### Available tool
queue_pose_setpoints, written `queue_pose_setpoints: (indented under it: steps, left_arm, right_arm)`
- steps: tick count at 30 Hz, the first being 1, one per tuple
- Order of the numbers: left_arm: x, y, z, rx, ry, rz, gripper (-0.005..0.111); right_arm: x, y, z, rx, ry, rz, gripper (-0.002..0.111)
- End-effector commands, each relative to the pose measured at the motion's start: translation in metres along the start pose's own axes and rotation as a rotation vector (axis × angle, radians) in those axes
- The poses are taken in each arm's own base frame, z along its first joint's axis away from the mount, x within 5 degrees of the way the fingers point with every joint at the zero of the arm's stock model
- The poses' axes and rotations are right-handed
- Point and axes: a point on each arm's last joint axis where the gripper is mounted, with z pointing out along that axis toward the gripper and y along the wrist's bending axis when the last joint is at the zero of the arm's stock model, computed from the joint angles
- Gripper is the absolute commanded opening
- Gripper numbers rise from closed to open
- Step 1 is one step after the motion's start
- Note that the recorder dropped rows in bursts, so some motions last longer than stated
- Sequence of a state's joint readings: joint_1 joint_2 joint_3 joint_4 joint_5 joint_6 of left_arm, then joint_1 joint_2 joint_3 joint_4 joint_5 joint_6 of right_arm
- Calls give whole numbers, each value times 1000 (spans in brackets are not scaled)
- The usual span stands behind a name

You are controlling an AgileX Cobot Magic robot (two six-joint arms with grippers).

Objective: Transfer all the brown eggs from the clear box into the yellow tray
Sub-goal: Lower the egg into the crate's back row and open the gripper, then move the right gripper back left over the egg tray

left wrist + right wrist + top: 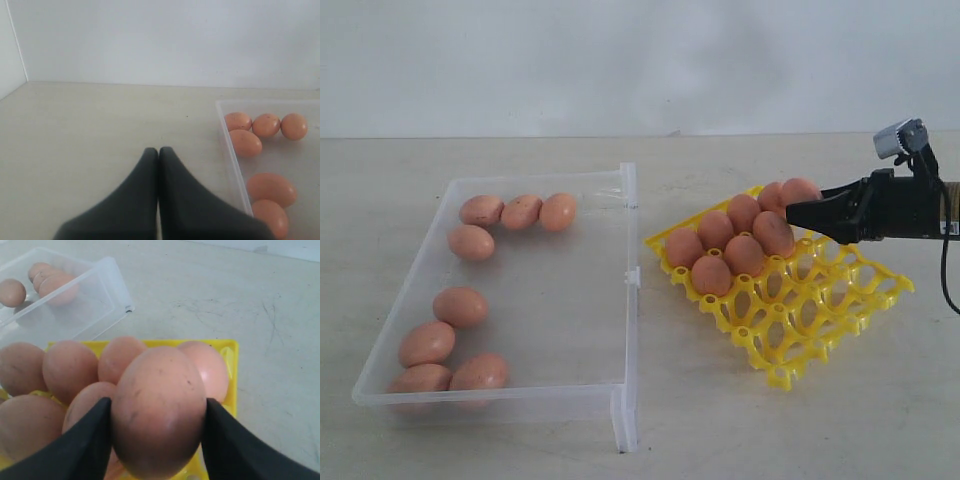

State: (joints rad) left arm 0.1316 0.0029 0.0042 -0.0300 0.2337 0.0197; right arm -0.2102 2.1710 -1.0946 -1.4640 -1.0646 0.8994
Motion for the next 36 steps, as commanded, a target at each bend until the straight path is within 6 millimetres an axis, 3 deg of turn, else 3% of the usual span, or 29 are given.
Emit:
queue_pose_setpoints:
  steps: [1,4,7,22,31,35,36]
  left_arm:
    - [-2,0,-1,5,-8,-4,-4]
    - [-2,0,-1,5,-8,-4,-4]
    - [-2,0,-1,5,-8,-4,-4]
    - [-2,0,-1,5,-8,-4,-4]
    - [-2,0,-1,5,-8,-4,-4]
    - [-2,0,-1,5,-8,-4,-4]
    - [-2,0,-1,5,-8,-4,-4]
  right_arm:
    - [-2,1,-1,-7,5,22,31]
    - [-2,1,-1,-8,4,31,49]
    - [-3,2,-1,-26,-8,41,59]
    - [-10,4,-2,-30,-41,41,59]
    - [-59,13,-22,63,-151,-58,59]
    - [-98,31,-39,40,-279,-127,59]
    - [-112,44,-43,4,-323,-166,53]
